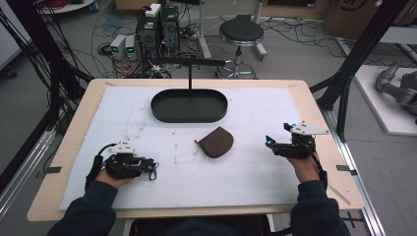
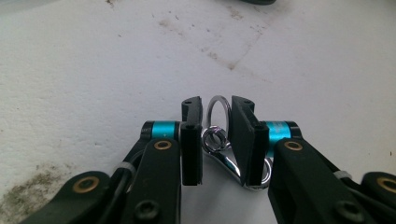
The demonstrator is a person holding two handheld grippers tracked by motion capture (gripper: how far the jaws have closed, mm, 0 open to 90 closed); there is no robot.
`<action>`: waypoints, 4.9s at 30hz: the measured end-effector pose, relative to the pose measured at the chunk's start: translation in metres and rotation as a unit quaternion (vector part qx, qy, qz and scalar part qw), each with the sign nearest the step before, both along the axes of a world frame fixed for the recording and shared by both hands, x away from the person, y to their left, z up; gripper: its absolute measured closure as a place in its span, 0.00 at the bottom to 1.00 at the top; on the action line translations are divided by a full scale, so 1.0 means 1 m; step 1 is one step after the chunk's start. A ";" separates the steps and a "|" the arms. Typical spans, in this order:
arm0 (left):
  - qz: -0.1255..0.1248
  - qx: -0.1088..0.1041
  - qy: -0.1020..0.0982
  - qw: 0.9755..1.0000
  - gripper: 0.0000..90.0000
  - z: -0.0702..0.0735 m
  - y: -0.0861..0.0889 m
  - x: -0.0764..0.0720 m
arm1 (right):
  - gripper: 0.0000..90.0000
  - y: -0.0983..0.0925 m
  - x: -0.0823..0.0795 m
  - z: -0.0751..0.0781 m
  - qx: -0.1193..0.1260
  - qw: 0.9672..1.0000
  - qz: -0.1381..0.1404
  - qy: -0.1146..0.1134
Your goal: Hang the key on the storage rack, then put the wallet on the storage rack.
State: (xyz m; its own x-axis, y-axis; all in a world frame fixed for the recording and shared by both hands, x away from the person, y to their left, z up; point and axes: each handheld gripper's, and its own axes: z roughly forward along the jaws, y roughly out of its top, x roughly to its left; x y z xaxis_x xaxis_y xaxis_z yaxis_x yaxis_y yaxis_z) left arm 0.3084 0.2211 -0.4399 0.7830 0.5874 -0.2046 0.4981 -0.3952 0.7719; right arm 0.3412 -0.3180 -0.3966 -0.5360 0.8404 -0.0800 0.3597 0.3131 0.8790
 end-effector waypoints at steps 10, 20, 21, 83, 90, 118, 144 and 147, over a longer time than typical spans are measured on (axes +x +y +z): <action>-0.009 0.011 0.011 1.000 0.92 0.000 0.002 -0.001 | 0.17 0.000 0.001 0.000 -0.002 1.000 0.002 -0.001; -0.001 0.010 0.003 1.000 0.98 0.006 0.005 -0.001 | 0.17 0.001 0.001 0.000 -0.001 1.000 0.003 0.000; -0.001 0.010 0.003 1.000 0.98 0.006 0.005 -0.001 | 0.17 0.001 0.001 0.000 -0.001 1.000 0.003 0.000; 0.120 -0.069 -0.170 0.976 0.98 0.133 -0.005 0.202 | 0.17 0.000 0.001 -0.005 0.007 1.000 0.002 0.008; 0.131 -0.065 -0.163 0.976 0.98 0.129 -0.005 0.216 | 0.17 -0.002 0.000 -0.006 0.006 1.000 0.001 0.009; 0.214 -0.120 -0.122 0.962 0.54 0.076 0.012 0.158 | 0.17 0.009 0.005 -0.005 0.010 1.000 0.013 0.004; 0.161 -0.109 -0.188 0.963 0.22 0.045 0.012 0.043 | 0.17 0.042 0.006 -0.008 -0.005 0.999 0.037 0.017; 0.163 -0.106 -0.185 0.963 0.22 0.040 0.014 0.040 | 0.17 0.057 0.006 -0.008 -0.009 0.998 0.053 0.020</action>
State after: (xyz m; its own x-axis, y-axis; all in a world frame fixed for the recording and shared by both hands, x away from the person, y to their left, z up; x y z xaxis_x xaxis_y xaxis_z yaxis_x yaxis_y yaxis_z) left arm 0.3482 0.2350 -0.4000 0.6068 0.7898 -0.0895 0.2452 -0.0789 0.9663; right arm 0.3472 -0.2608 -0.4049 -0.6252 0.7773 -0.0703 0.3592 0.3665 0.8583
